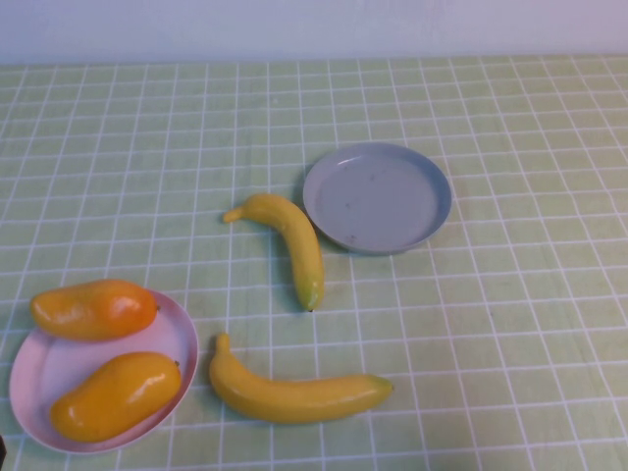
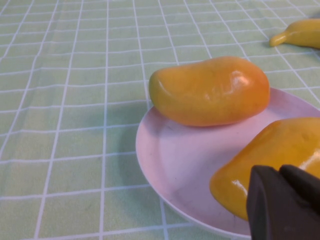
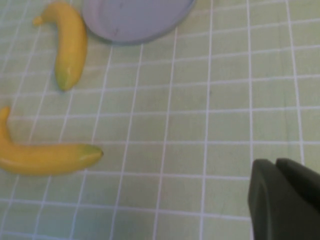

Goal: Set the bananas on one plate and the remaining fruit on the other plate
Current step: Put another type of fruit in the right plate

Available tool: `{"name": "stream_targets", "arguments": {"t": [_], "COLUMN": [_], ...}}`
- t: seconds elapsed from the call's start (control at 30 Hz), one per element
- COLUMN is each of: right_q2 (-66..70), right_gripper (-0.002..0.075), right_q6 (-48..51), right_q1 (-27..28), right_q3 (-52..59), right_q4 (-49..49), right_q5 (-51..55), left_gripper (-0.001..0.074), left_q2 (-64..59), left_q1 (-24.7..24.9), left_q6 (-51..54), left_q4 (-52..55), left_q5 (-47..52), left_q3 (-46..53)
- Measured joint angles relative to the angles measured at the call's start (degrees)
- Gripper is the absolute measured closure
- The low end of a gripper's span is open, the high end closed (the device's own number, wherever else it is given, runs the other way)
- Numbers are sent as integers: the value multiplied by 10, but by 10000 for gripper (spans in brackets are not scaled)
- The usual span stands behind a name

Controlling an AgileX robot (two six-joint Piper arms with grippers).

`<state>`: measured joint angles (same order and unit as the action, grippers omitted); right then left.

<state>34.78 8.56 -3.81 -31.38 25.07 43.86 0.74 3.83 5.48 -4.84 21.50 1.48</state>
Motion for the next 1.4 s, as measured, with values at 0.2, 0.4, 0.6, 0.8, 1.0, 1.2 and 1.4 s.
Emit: {"name": "stream_targets", "arguments": {"t": [0.2, 0.4, 0.6, 0.8, 1.0, 1.2, 1.4], "right_q2": [154, 277, 388, 483, 573, 658, 720], "right_gripper": [742, 742, 741, 638, 367, 291, 286], "right_q6": [88, 121, 207, 320, 366, 401, 406], "right_q1": [-24, -156, -295, -383, -426, -444, -448], "right_q3": [-69, -133, -225, -317, -377, -422, -471], "right_q4": [12, -13, -57, -57, -62, -69, -72], "right_q5": [38, 42, 44, 51, 58, 58, 58], "left_gripper": [737, 737, 737, 737, 737, 737, 737], "left_q2": [0, 0, 0, 0, 0, 0, 0], "left_q1": [0, 0, 0, 0, 0, 0, 0], "left_q6": [0, 0, 0, 0, 0, 0, 0], "left_q4": [0, 0, 1, 1, 1, 1, 1], "left_q5": [0, 0, 0, 0, 0, 0, 0], "left_q3": [0, 0, 0, 0, 0, 0, 0]}}
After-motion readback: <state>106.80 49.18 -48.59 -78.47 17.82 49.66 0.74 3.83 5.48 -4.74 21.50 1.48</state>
